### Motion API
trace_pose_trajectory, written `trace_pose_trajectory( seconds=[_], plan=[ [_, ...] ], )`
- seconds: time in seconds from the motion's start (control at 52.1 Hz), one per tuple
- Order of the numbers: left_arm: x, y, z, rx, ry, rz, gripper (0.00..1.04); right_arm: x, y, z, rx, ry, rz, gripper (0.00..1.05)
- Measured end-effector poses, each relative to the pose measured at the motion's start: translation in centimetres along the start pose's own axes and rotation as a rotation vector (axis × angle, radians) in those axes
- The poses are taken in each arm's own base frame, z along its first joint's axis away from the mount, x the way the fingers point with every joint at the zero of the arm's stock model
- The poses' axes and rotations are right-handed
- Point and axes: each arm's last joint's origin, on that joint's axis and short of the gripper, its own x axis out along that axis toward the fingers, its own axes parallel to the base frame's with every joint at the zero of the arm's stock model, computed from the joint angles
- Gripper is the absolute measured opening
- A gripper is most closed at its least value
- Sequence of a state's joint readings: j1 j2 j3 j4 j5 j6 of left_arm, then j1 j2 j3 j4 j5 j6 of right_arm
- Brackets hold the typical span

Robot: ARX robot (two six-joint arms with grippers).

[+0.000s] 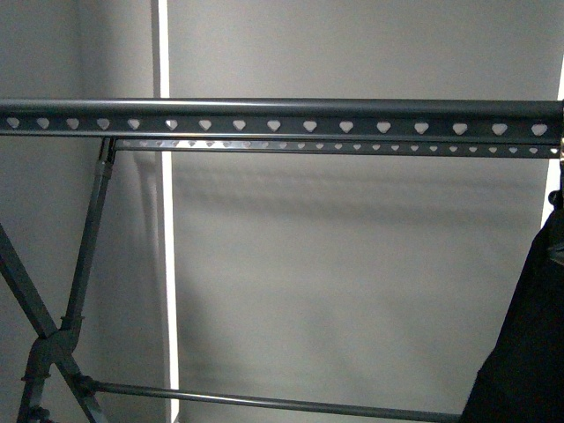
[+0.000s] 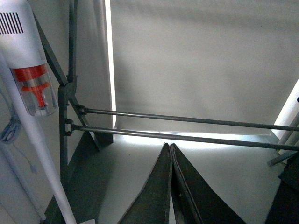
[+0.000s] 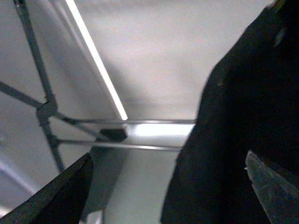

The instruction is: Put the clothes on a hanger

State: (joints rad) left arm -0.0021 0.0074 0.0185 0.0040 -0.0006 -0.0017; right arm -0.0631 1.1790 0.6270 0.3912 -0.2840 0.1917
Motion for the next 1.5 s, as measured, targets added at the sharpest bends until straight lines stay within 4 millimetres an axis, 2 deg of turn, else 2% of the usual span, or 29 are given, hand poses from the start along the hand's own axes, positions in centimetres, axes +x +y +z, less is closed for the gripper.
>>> trace_pose_trajectory(
  seconds=[0.25, 0.307, 0.422, 0.499, 0.576, 0.634, 0.71, 0.787, 0.825, 1.037, 1.056, 1.094, 1.325, 1.401, 1.497],
  plan=[
    [0.0, 0.0, 0.0, 0.0, 0.0, 0.0, 0.04, -7.7, 2.2, -3.1, -0.242, -0.373, -0.118, 0.97],
    [0.0, 0.0, 0.0, 0.0, 0.0, 0.0, 0.04, -10.0, 2.8, -4.9, -0.287, -0.439, -0.123, 0.97],
    [0.0, 0.0, 0.0, 0.0, 0.0, 0.0, 0.04, -12.9, 3.2, -8.8, -0.318, -0.485, -0.135, 0.97],
    [0.0, 0.0, 0.0, 0.0, -0.001, -0.001, 0.04, -14.2, 3.2, -8.2, -0.311, -0.604, -0.175, 0.96],
    [0.0, 0.0, 0.0, 0.001, -0.002, -0.001, 0.04, -14.1, 2.5, -9.2, -0.293, -0.441, -0.167, 0.84],
    [0.0, 0.0, 0.0, 0.0, -0.002, -0.001, 0.04, -13.6, 1.8, -11.1, -0.263, -0.263, -0.193, 0.73],
    [0.0, 0.0, 0.0, 0.0, -0.002, 0.002, 0.04, -13.4, 1.5, -11.8, -0.243, -0.18, -0.204, 0.63],
    [0.0, 0.0, 0.0, 0.0, -0.002, 0.002, 0.04, -13.4, 1.5, -11.9, -0.237, -0.173, -0.202, 0.52],
    [0.0, 0.0, 0.0, 0.0, -0.002, 0.002, 0.04, -13.5, 1.5, -11.9, -0.235, -0.179, -0.201, 0.43],
    [0.0, 0.0, 0.0, 0.0, -0.002, 0.0, 0.04, -13.5, 1.5, -11.9, -0.232, -0.179, -0.201, 0.13],
    [0.0, 0.0, 0.0, 0.0, -0.002, 0.0, 0.04, -13.5, 1.5, -11.9, -0.232, -0.179, -0.202, 0.07],
    [0.0, 0.0, 0.0, 0.0, -0.002, 0.001, 0.04, -13.5, 1.5, -11.9, -0.232, -0.18, -0.202, 0.01],
    [0.0, 0.0, 0.0, 0.0, -0.002, 0.0, 0.04, -13.5, 1.5, -11.9, -0.23, -0.18, -0.202, 0.02],
    [0.0, 0.0, 0.0, 0.0, -0.002, 0.0, 0.08, -13.5, 1.5, -11.9, -0.23, -0.18, -0.202, 0.11],
    [0.0, 0.0, 0.0, 0.0, -0.002, 0.0, 0.22, -13.5, 1.5, -11.9, -0.23, -0.18, -0.202, 0.25]
  ],
)
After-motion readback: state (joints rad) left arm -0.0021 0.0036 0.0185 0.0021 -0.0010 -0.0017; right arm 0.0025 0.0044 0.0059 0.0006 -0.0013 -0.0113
